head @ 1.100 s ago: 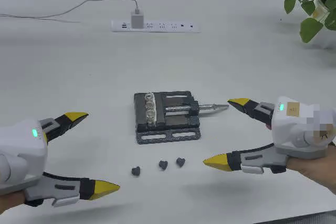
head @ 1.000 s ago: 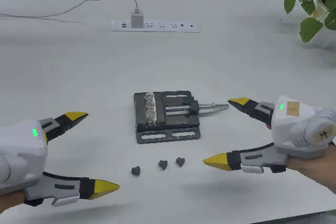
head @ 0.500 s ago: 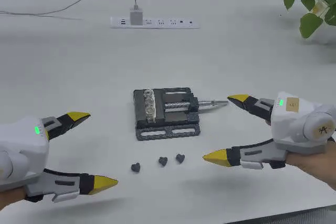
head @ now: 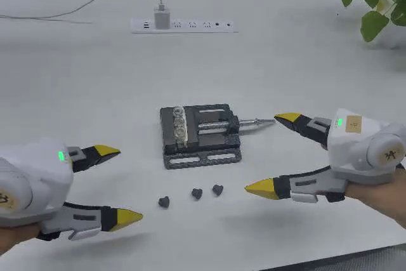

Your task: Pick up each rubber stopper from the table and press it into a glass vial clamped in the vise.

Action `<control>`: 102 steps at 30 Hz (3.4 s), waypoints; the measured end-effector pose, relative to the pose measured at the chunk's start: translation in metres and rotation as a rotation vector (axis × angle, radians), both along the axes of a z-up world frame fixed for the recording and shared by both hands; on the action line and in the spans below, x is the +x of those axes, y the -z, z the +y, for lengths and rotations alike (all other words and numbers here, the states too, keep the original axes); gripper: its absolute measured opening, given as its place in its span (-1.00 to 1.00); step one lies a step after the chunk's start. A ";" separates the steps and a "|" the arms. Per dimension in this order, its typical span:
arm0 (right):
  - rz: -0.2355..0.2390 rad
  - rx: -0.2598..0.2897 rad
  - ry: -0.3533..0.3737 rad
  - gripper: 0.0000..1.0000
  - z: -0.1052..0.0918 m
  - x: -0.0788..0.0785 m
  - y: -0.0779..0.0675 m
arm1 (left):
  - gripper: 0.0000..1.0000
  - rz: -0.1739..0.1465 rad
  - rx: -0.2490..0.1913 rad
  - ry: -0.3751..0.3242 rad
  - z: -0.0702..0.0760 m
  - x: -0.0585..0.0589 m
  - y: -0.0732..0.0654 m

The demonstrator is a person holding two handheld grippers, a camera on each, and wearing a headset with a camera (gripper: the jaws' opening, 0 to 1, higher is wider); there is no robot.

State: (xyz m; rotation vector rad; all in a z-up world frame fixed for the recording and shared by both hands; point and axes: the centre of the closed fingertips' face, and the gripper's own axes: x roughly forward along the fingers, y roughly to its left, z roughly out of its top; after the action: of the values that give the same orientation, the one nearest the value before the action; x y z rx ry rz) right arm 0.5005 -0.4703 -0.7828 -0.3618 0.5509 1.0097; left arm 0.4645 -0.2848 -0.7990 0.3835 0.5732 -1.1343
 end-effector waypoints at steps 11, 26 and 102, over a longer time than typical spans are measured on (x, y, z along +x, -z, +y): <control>0.001 0.003 0.004 0.78 -0.001 0.000 0.000 | -0.08 0.035 0.074 0.078 -0.011 -0.009 0.011; 0.007 0.004 0.013 0.77 -0.004 -0.002 0.002 | -0.40 0.051 0.162 0.152 -0.025 -0.012 0.034; 0.076 0.031 -0.083 0.43 0.032 -0.007 -0.042 | -0.91 0.041 -0.109 0.025 -0.069 0.010 -0.023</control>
State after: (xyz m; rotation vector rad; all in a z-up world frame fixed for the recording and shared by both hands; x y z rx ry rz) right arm 0.4940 -0.4386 -0.7404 -0.3219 0.5913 1.1146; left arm 0.4745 -0.3536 -0.7755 0.2748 0.5413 -1.1938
